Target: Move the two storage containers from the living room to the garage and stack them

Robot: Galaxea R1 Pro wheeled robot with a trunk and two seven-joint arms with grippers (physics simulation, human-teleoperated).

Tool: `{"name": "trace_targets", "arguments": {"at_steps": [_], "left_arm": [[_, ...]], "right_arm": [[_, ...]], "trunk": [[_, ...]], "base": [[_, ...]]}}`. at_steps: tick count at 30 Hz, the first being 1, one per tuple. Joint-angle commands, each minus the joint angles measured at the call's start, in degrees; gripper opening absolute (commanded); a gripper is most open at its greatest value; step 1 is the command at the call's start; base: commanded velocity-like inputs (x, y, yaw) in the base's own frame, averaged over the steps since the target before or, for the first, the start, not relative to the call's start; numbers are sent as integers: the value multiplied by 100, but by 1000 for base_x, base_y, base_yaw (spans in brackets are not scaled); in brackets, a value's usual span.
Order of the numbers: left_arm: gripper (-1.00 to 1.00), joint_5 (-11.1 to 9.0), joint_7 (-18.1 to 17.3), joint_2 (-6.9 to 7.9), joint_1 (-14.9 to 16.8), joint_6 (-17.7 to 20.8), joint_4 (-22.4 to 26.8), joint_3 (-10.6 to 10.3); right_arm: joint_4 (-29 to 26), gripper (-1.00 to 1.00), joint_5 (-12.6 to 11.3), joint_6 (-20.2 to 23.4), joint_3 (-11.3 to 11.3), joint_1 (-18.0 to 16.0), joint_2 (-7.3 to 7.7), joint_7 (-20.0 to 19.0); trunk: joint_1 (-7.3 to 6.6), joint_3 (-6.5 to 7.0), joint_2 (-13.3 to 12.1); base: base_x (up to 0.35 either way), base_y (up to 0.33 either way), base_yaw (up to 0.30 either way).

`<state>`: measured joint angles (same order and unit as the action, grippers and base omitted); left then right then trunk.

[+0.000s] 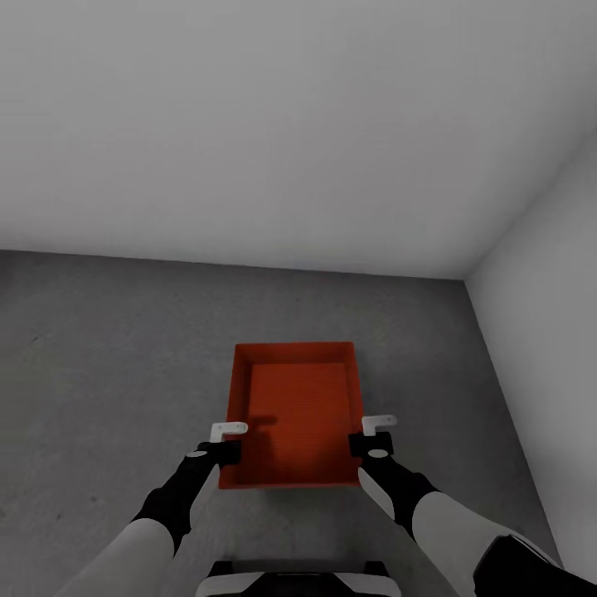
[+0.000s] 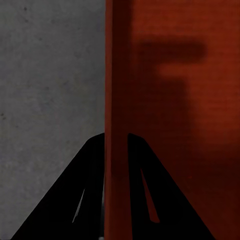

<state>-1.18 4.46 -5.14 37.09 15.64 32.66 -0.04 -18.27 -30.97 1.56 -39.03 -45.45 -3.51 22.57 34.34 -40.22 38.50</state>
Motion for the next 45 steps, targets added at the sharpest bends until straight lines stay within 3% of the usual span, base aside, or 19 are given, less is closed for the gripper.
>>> {"name": "trace_targets", "arguments": {"at_steps": [1,45], "left_arm": [[-100,-49,28,5,0,27,25,-110],[-100,-40,16,4,0,11,29,-119]], "right_arm": [[297,-100,-164,20,-105,-8,9,63],[297,-100,-164,20,-105,-8,13,63]], "trunk": [[1,-6,6],[1,-8,6]], "base": [[0,0,10],[0,0,0]]}}
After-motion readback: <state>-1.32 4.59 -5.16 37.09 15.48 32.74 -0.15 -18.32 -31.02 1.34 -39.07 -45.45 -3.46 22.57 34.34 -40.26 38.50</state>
